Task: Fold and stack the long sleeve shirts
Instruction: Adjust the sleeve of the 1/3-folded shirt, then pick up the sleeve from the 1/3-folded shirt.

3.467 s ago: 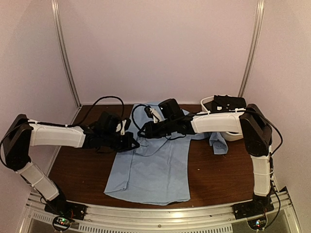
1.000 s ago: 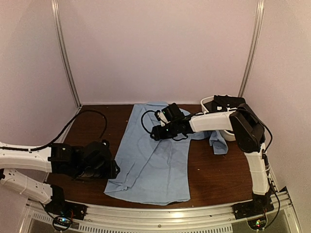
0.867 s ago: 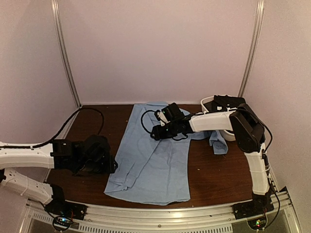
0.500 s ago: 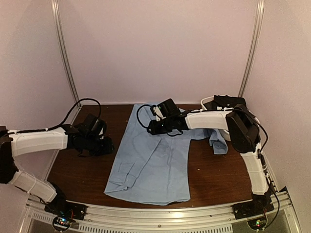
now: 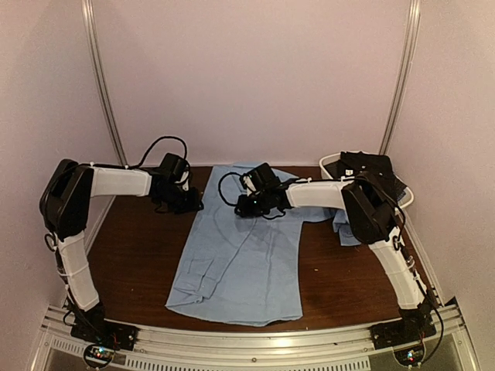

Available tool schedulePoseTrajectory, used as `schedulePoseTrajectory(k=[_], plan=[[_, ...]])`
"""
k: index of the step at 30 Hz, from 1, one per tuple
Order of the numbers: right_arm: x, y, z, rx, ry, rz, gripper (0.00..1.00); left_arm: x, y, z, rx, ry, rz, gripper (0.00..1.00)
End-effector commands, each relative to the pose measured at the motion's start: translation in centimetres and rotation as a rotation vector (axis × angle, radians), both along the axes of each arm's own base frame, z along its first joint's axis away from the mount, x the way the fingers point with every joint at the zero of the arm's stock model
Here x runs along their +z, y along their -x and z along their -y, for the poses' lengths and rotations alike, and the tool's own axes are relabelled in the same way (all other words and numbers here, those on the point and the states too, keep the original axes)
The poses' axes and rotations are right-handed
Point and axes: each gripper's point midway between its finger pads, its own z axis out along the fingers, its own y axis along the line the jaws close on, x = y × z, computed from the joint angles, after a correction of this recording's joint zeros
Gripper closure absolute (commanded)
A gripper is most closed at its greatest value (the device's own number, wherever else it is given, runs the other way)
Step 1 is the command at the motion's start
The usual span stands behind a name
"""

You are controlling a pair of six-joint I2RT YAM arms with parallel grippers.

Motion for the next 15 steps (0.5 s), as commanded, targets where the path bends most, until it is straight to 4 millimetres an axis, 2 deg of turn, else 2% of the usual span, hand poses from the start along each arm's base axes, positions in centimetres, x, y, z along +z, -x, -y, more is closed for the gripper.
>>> schedulePoseTrajectory(k=[1, 6, 13, 15], plan=[[-0.9, -0.7, 1.1, -0.03, 0.035, -0.025, 0.7, 0.0, -3.5, 0.6, -0.017, -0.038, 0.042, 0.54], [1.5, -1.1, 1.3, -0.022, 0.046, 0.015, 0.69, -2.0, -5.1, 1.0, -0.004, -0.053, 0.015, 0.56], [4.5, -1.0, 2.2, -0.021, 0.073, 0.067, 0.67, -0.8, -4.9, 1.5, 0.017, -0.001, 0.048, 0.57], [5.2, -0.9, 2.4, -0.022, 0.08, 0.075, 0.67, -1.2, -4.9, 1.1, 0.028, -0.019, 0.04, 0.57]])
